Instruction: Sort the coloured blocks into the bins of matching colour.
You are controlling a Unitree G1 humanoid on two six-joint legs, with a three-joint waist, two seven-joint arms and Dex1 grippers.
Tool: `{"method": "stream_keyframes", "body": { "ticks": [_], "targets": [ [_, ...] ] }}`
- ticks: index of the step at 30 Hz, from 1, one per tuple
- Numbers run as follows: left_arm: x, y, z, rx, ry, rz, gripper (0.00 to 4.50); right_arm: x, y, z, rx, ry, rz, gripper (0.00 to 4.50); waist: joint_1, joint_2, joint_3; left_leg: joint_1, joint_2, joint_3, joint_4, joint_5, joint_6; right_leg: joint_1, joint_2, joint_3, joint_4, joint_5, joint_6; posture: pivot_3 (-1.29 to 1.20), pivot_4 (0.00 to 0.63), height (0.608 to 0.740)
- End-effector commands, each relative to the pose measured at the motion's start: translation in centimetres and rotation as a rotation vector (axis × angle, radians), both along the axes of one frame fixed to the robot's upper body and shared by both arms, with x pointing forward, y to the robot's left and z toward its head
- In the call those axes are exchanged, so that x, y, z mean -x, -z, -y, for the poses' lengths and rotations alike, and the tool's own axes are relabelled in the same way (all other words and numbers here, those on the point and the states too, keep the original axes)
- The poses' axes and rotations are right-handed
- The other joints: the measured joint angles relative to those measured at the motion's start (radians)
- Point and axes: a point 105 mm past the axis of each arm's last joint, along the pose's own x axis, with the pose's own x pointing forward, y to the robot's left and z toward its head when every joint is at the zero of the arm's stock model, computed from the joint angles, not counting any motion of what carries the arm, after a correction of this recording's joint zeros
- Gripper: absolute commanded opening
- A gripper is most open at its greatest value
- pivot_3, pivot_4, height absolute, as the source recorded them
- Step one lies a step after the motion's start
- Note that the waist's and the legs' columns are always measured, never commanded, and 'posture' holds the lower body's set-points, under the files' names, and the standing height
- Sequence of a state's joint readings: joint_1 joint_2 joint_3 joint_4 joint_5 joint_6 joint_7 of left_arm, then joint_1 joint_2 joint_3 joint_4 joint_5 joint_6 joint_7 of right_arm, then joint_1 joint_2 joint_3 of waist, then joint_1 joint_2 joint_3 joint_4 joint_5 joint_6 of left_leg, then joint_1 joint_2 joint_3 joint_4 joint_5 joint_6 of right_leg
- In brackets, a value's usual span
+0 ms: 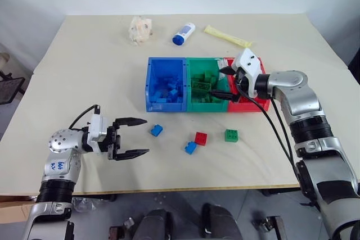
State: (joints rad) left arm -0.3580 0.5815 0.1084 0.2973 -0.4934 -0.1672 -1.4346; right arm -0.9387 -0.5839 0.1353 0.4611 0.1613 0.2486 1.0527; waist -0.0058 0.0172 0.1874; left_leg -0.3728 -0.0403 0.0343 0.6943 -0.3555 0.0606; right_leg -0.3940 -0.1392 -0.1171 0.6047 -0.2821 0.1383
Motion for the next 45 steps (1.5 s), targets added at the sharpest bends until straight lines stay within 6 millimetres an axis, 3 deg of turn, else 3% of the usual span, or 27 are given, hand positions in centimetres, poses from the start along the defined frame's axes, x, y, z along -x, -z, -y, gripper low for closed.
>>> {"method": "stream_keyframes", "body": {
  "ticks": [1,3,7,10,20,24,33,39,45],
  "targets": [
    [-0.2,-0.3,-0.1,0.000,0.006,0.027,4.50,2.6,-2.5,0.6,-0.038,-0.088,0.062,4.48,0.004,0.000,0.000,0.000,0.000,0.000,0.000,0.000,0.000,0.000,0.000,0.000,0.000,0.000,0.000,0.00,0.150,0.740],
    [-0.2,-0.1,-0.1,-0.001,0.008,0.026,4.50,4.5,-1.9,1.1,-0.017,-0.139,0.042,4.48,0.007,0.000,0.000,0.000,0.000,-0.001,0.001,0.000,0.000,0.000,0.000,0.000,0.000,0.000,0.000,0.00,0.150,0.740],
    [-0.7,0.7,-0.6,-0.013,-0.021,0.027,4.50,10.1,1.4,4.2,0.016,-0.206,-0.065,4.48,0.023,-0.001,0.000,-0.001,0.000,-0.003,0.001,0.000,0.000,0.002,0.000,-0.003,-0.001,0.000,0.000,0.00,0.150,0.740],
    [-0.9,1.1,-1.1,-0.020,-0.041,0.021,4.50,12.4,3.2,6.6,0.015,-0.163,-0.132,4.48,0.027,-0.001,0.000,-0.001,0.000,0.002,0.002,0.000,0.000,0.002,0.000,-0.002,-0.003,0.000,0.000,0.00,0.150,0.740],
    [0.0,1.6,-3.2,-0.063,-0.106,0.008,4.50,16.6,5.3,13.4,0.017,0.026,-0.220,4.48,0.029,-0.001,0.000,0.002,0.001,0.003,0.002,-0.001,0.000,0.002,-0.001,0.001,-0.002,0.000,0.000,0.00,0.150,0.740],
    [0.9,1.4,-4.2,-0.075,-0.144,0.005,4.50,16.8,5.0,14.2,0.008,0.056,-0.208,4.48,0.028,-0.001,0.000,0.002,0.002,0.003,0.001,-0.001,0.000,0.003,-0.006,0.002,-0.004,0.000,0.000,0.00,0.150,0.740],
    [1.4,1.1,-3.9,-0.058,-0.164,0.006,4.50,16.0,4.7,13.8,0.007,0.044,-0.203,4.48,0.030,-0.001,0.000,0.002,0.001,0.001,0.001,-0.001,0.000,0.003,-0.008,0.008,-0.004,0.000,0.000,0.00,0.150,0.740],
    [1.6,1.0,-3.3,-0.042,-0.160,0.015,4.50,14.2,5.1,11.2,0.026,-0.030,-0.208,4.48,0.025,-0.001,0.000,0.002,0.001,0.002,0.001,-0.001,0.000,0.003,-0.008,0.008,-0.004,0.000,0.000,0.00,0.150,0.740],
    [1.8,1.2,-2.2,-0.005,-0.150,0.020,4.50,10.7,7.5,8.3,0.084,-0.068,-0.227,4.48,0.020,-0.001,0.000,0.002,0.001,0.002,0.001,-0.001,0.000,0.002,-0.008,0.008,-0.003,0.000,0.000,0.00,0.150,0.740]
  ]
}}
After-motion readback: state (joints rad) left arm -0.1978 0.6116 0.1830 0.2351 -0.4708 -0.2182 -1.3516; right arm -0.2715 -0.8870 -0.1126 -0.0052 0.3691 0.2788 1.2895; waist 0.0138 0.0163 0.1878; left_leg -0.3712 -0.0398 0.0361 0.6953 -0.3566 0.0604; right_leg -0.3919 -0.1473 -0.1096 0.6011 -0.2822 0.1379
